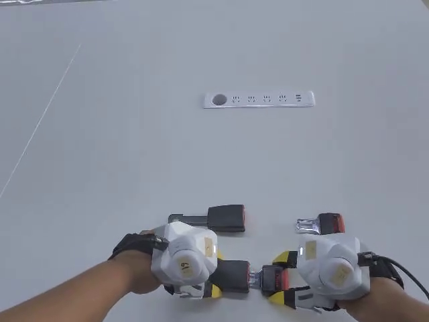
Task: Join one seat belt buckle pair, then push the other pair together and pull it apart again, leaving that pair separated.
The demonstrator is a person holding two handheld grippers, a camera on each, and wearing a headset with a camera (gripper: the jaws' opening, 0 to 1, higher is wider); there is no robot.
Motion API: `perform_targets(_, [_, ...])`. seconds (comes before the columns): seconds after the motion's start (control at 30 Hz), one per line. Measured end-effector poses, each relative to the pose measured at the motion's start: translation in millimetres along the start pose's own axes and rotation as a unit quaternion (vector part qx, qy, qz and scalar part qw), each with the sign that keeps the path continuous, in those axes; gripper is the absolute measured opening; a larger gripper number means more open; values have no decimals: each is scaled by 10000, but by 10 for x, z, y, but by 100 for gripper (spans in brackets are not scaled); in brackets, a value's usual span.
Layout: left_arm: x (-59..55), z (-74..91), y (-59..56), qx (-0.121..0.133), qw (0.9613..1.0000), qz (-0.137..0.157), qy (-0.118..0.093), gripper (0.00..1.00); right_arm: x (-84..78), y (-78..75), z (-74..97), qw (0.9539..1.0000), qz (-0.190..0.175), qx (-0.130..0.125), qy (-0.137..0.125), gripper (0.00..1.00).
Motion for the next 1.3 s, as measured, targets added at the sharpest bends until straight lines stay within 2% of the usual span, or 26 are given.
perform_targets(0.23, [-1, 8, 17, -181, 9997, -134, 74, 33, 31, 2, -43, 9999, 94, 104, 37, 35])
perform_targets(0.33, [6, 0, 22, -180, 9997, -138, 81, 33, 74, 19, -100, 9999, -40, 33, -143, 35])
perform_targets(0.4, [-1, 11, 24, -167, 9997, -146, 137, 33, 125, 32, -170, 9999, -54, -83, -106, 35])
perform_targets(0.43, [13, 12, 17, -200, 9997, -128, 79, 33, 120, 30, -157, 10000, 0, -46, -2, 35])
perform_targets(0.53, [15, 13, 21, -183, 9997, -132, 66, 33, 100, 22, -140, 9999, -69, -67, -90, 35])
perform_targets(0.97, [18, 18, 17, -205, 9996, -164, 56, 33, 105, 31, -152, 10000, -21, -74, -2, 35])
perform_targets(1.17, [1, 22, 18, -276, 9994, -214, 0, 33, 97, 30, -147, 10000, 31, -33, -13, 35])
perform_targets(1.3, [-15, 36, 14, -267, 9993, -215, -114, 33, 91, 33, -141, 10000, 71, -7, -53, 35])
Point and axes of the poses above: the centre of the closed fingertips' face, and the gripper's own axes: z roughly backward along the fingers, y roughly to its left, x roughly out of its top, the point moved 2 cm from there along z, roughly backward along the fingers, and after that the axes turned 15 degrees about -y, right-handed, at the moved point
